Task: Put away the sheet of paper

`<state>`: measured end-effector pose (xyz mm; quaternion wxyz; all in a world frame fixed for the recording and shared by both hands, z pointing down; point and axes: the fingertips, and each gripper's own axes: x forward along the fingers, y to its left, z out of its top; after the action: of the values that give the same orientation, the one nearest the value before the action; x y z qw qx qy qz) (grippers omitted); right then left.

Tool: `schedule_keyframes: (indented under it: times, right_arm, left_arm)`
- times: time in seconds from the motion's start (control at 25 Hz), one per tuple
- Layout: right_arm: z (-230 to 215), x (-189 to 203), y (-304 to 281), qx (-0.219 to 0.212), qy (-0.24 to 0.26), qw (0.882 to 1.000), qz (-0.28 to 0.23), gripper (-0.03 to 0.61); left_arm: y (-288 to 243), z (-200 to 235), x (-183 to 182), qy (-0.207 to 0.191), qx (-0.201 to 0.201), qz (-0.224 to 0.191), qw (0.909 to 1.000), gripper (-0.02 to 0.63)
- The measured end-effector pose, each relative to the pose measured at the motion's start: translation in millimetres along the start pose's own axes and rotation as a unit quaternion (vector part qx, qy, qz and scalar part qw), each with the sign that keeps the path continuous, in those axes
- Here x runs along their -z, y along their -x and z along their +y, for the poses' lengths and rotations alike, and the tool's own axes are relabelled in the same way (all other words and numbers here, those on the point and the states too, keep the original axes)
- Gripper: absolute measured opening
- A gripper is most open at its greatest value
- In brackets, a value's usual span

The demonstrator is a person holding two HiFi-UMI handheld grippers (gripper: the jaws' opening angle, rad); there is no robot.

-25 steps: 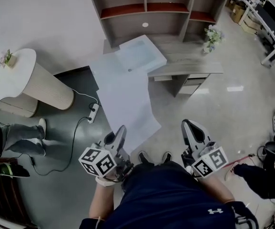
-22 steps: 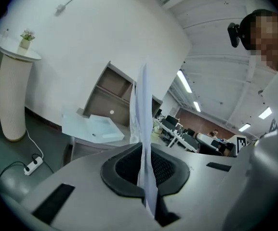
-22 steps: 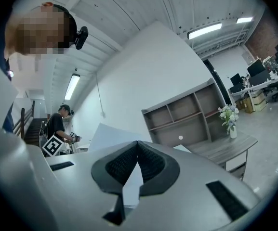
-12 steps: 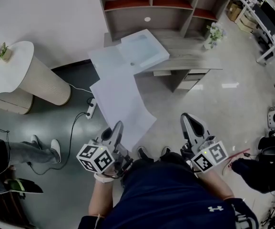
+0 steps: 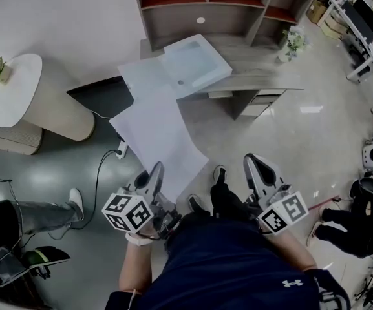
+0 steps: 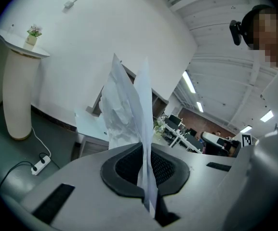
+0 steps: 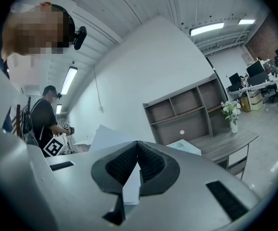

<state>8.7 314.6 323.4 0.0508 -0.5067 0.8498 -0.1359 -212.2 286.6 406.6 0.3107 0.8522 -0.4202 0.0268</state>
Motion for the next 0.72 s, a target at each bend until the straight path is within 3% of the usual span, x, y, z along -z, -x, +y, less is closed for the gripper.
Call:
schedule_keyframes:
  times: [0.4,0.72]
  right_arm:
    - [-26,5,-40,-0.024,-0.033,0.999,-0.001,0.006]
    - [-87,-3,-89,-0.045,-0.066,0.997,0.009,0.006]
  left_arm:
    - [-29,20,-4,-0.008,-0.036,0.036,0.9987,0.015]
    - [-90,30,-26,-0.003,-0.068,0.057,0.9960,0.015]
